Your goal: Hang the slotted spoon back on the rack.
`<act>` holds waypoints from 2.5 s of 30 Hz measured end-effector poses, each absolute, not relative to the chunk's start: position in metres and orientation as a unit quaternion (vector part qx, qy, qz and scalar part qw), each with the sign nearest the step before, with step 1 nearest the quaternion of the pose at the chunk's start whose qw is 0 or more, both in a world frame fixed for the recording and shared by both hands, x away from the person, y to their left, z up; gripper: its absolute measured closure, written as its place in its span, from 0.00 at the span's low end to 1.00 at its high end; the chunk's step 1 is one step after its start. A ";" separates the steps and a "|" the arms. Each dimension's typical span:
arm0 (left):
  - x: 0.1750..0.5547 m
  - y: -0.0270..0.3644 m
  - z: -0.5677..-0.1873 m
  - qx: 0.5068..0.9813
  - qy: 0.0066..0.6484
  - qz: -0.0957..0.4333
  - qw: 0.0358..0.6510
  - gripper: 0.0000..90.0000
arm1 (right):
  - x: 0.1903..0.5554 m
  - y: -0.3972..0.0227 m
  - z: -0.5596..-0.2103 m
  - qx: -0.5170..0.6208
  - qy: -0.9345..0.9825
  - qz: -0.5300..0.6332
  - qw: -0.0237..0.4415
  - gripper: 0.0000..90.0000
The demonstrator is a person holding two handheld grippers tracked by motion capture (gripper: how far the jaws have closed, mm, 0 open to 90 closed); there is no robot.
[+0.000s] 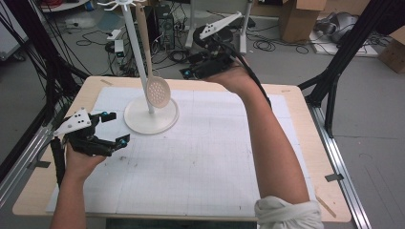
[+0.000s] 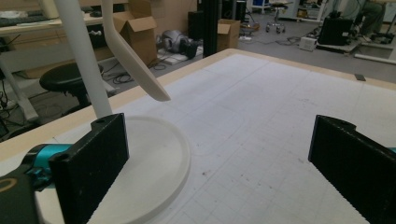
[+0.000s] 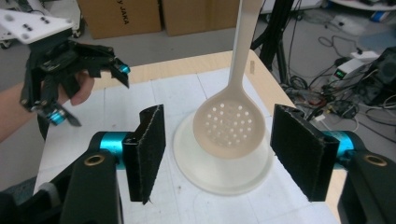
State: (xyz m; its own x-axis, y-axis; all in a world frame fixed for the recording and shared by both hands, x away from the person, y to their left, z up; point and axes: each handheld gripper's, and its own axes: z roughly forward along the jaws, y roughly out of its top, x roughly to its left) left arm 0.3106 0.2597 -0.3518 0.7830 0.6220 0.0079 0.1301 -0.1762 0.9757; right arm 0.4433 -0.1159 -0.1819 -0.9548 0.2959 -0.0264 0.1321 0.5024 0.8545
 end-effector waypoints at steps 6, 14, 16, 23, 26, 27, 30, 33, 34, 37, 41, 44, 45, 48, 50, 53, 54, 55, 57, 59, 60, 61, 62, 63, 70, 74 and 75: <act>0.311 0.254 -0.353 0.744 0.252 0.205 0.584 0.06 | 0.422 -0.143 -0.190 0.127 0.853 0.499 0.089 0.37; 0.311 0.254 -0.354 0.745 0.253 0.206 0.582 0.06 | 0.401 -0.176 -0.210 0.142 0.834 0.526 0.092 0.32; 0.311 0.254 -0.354 0.745 0.254 0.206 0.582 0.06 | 0.397 -0.181 -0.215 0.144 0.829 0.533 0.092 0.30; 0.311 0.253 -0.356 0.746 0.253 0.204 0.581 0.06 | 0.380 -0.207 -0.238 0.168 0.809 0.556 0.090 0.26; 0.312 0.252 -0.357 0.747 0.253 0.203 0.580 0.06 | 0.370 -0.222 -0.252 0.178 0.797 0.568 0.098 0.24; 0.312 0.252 -0.357 0.746 0.254 0.201 0.582 0.06 | 0.366 -0.226 -0.257 0.180 0.793 0.573 0.105 0.24; 0.313 0.251 -0.358 0.747 0.254 0.199 0.580 0.06 | 0.357 -0.237 -0.271 0.189 0.786 0.578 0.111 0.23; 0.313 0.251 -0.360 0.749 0.255 0.198 0.578 0.06 | 0.348 -0.246 -0.289 0.202 0.781 0.581 0.110 0.20; 0.313 0.251 -0.361 0.748 0.257 0.199 0.578 0.06 | 0.346 -0.249 -0.294 0.204 0.778 0.584 0.111 0.20; 0.314 0.251 -0.363 0.750 0.257 0.196 0.576 0.06 | 0.339 -0.256 -0.306 0.215 0.770 0.589 0.116 0.19; 0.314 0.248 -0.365 0.752 0.255 0.196 0.576 0.06 | 0.330 -0.266 -0.322 0.223 0.762 0.595 0.123 0.17; 0.315 0.246 -0.366 0.754 0.253 0.193 0.575 0.06 | 0.325 -0.273 -0.335 0.235 0.753 0.601 0.127 0.16; 0.315 0.245 -0.367 0.755 0.252 0.192 0.573 0.06 | 0.323 -0.275 -0.340 0.241 0.750 0.602 0.129 0.16; 0.316 0.244 -0.370 0.758 0.252 0.190 0.570 0.06 | 0.319 -0.281 -0.354 0.258 0.738 0.610 0.129 0.12; 0.318 0.244 -0.372 0.759 0.254 0.186 0.569 0.06 | 0.315 -0.285 -0.366 0.260 0.725 0.626 0.124 0.12; 0.319 0.243 -0.373 0.759 0.253 0.186 0.571 0.06 | 0.319 -0.287 -0.379 0.274 0.746 0.594 0.125 0.12; 0.318 0.244 -0.373 0.758 0.254 0.188 0.571 0.06 | 0.319 -0.288 -0.380 0.277 0.743 0.596 0.123 0.11; 0.318 0.244 -0.373 0.757 0.254 0.189 0.572 0.06 | 0.321 -0.289 -0.382 0.283 0.742 0.595 0.120 0.10; 0.318 0.245 -0.373 0.755 0.255 0.188 0.574 0.06 | 0.322 -0.288 -0.384 0.288 0.744 0.589 0.125 0.10; 0.319 0.246 -0.374 0.754 0.256 0.187 0.576 0.06 | 0.323 -0.288 -0.385 0.287 0.746 0.587 0.127 0.10; 0.320 0.247 -0.375 0.755 0.257 0.187 0.574 0.06 | 0.323 -0.288 -0.385 0.288 0.747 0.586 0.128 0.08; 0.320 0.247 -0.375 0.755 0.258 0.186 0.574 0.06 | 0.322 -0.289 -0.385 0.290 0.746 0.586 0.128 0.06; 0.320 0.246 -0.376 0.755 0.257 0.185 0.574 0.06 | 0.322 -0.289 -0.385 0.292 0.744 0.587 0.127 0.03; 0.320 0.246 -0.376 0.756 0.259 0.186 0.572 0.06 | 0.323 -0.290 -0.385 0.293 0.743 0.587 0.133 0.03; 0.318 0.245 -0.375 0.755 0.254 0.187 0.575 0.06 | 0.321 -0.292 -0.385 0.299 0.743 0.581 0.141 0.03; 0.318 0.245 -0.375 0.755 0.252 0.185 0.576 0.06 | 0.320 -0.292 -0.384 0.298 0.743 0.581 0.148 0.03; 0.318 0.245 -0.375 0.755 0.251 0.184 0.577 0.06 | 0.320 -0.292 -0.383 0.298 0.743 0.581 0.150 0.03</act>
